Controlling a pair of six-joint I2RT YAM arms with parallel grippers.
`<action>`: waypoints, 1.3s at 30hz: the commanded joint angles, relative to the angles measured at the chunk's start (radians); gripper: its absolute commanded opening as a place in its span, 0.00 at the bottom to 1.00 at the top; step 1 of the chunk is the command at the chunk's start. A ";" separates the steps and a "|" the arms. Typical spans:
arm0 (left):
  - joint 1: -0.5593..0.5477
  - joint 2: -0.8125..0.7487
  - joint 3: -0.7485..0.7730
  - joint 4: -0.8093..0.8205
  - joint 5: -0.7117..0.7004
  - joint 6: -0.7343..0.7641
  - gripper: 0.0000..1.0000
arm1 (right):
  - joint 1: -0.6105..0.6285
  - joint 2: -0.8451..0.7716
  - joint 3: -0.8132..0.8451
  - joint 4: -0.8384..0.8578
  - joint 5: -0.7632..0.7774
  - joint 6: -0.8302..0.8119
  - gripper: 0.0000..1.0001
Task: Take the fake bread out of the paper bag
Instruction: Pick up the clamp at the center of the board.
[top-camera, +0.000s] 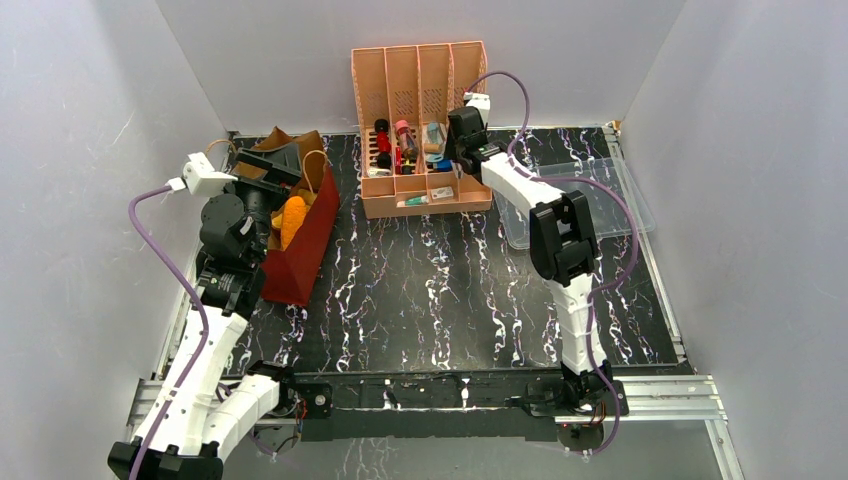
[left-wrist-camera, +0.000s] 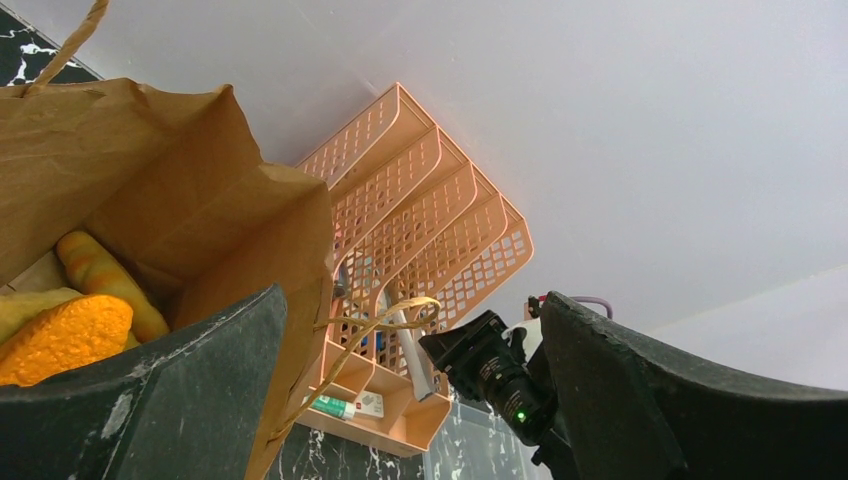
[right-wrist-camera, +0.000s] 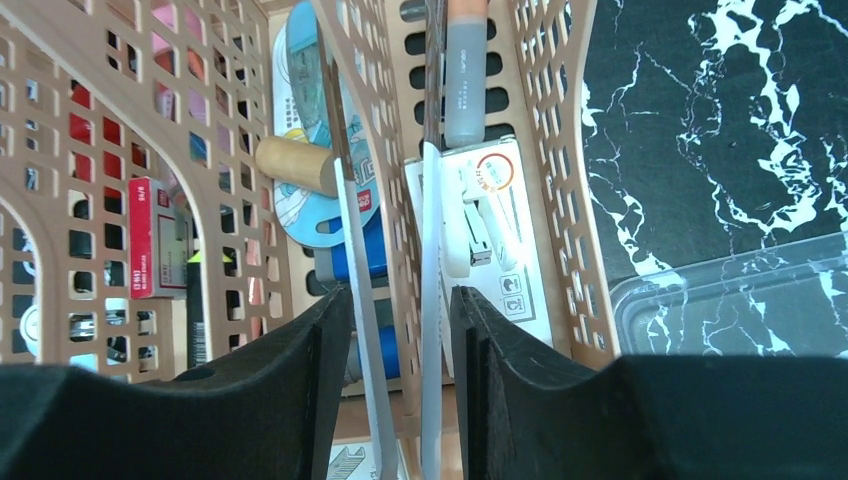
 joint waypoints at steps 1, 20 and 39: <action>0.002 -0.012 -0.002 0.020 0.017 0.014 0.98 | -0.017 0.027 0.042 -0.002 -0.009 0.004 0.38; 0.003 -0.015 -0.022 0.035 0.023 0.011 0.98 | -0.040 0.056 0.045 -0.019 -0.039 0.006 0.26; 0.002 -0.036 -0.022 0.008 0.027 -0.001 0.98 | -0.048 0.015 0.014 -0.046 -0.040 0.024 0.00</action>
